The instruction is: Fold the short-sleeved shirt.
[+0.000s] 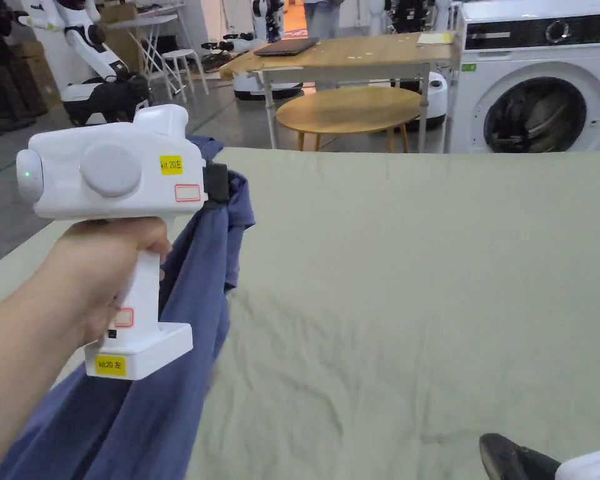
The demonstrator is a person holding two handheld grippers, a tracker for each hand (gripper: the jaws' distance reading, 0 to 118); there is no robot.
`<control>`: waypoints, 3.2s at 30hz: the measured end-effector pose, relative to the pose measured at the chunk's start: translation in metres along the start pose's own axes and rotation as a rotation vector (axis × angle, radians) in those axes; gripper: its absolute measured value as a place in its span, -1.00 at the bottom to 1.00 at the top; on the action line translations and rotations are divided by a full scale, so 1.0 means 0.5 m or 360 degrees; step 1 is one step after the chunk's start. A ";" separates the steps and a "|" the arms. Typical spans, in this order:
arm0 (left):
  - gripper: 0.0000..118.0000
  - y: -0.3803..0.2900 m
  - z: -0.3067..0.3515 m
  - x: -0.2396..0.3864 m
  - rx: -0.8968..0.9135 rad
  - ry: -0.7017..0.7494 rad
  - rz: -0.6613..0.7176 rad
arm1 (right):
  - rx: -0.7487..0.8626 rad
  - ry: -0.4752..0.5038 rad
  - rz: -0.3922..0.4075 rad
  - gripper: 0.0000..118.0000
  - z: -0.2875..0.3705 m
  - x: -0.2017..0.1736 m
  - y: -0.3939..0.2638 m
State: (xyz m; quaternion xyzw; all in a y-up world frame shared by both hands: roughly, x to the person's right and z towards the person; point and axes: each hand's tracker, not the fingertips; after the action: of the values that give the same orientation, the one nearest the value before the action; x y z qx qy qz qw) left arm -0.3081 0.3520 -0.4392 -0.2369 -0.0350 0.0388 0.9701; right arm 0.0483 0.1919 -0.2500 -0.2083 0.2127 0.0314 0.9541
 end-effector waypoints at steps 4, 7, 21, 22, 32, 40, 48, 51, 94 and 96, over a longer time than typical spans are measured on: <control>-1.00 0.020 0.030 0.247 0.0007 -0.0336 -0.0238 | 0.0077 -0.0147 -0.0073 -1.00 0.085 0.076 -0.002; -1.00 -0.012 0.038 0.426 -0.0038 -0.0630 -0.0308 | 0.0114 -0.0290 -0.0105 -1.00 0.157 0.143 -0.013; -1.00 -0.481 -0.125 0.917 -0.0691 -0.1021 -0.0627 | -0.0027 -0.1015 -0.0273 -1.00 0.450 0.382 -0.157; -1.00 -0.504 -0.129 0.917 -0.0705 -0.1019 -0.0645 | -0.0035 -0.1017 -0.0291 -1.00 0.452 0.387 -0.166; 0.78 -0.418 -0.048 0.689 -0.0238 -0.0841 -0.0389 | -0.0040 -0.0847 -0.0265 -1.00 0.369 0.328 -0.151; -0.27 -0.360 0.233 0.332 0.0427 -0.0302 -0.0094 | 0.0057 -0.0638 -0.0226 -1.00 0.266 0.235 -0.103; -1.00 -0.521 0.333 0.161 0.0385 0.0170 0.0005 | 0.0009 -0.0480 -0.0186 -1.00 0.169 0.135 -0.081; -1.00 -0.563 0.313 0.141 0.0238 0.0166 0.0120 | 0.0019 -0.0472 -0.0200 -1.00 0.135 0.113 -0.070; -1.00 -0.355 -0.428 0.359 -0.0786 -0.0211 -0.0716 | -0.0282 -0.0707 -0.0249 -1.00 0.136 0.284 -0.129; -1.00 -0.337 -0.391 0.356 -0.0718 -0.0256 -0.0676 | -0.0274 -0.0715 -0.0280 -1.00 0.160 0.296 -0.141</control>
State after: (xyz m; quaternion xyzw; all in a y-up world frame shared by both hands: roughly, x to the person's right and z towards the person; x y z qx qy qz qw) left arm -0.1040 0.1300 -0.5253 -0.4295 -0.1679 -0.1549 0.8737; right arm 0.2248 0.1562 -0.2189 -0.2942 -0.0269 0.0117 0.9553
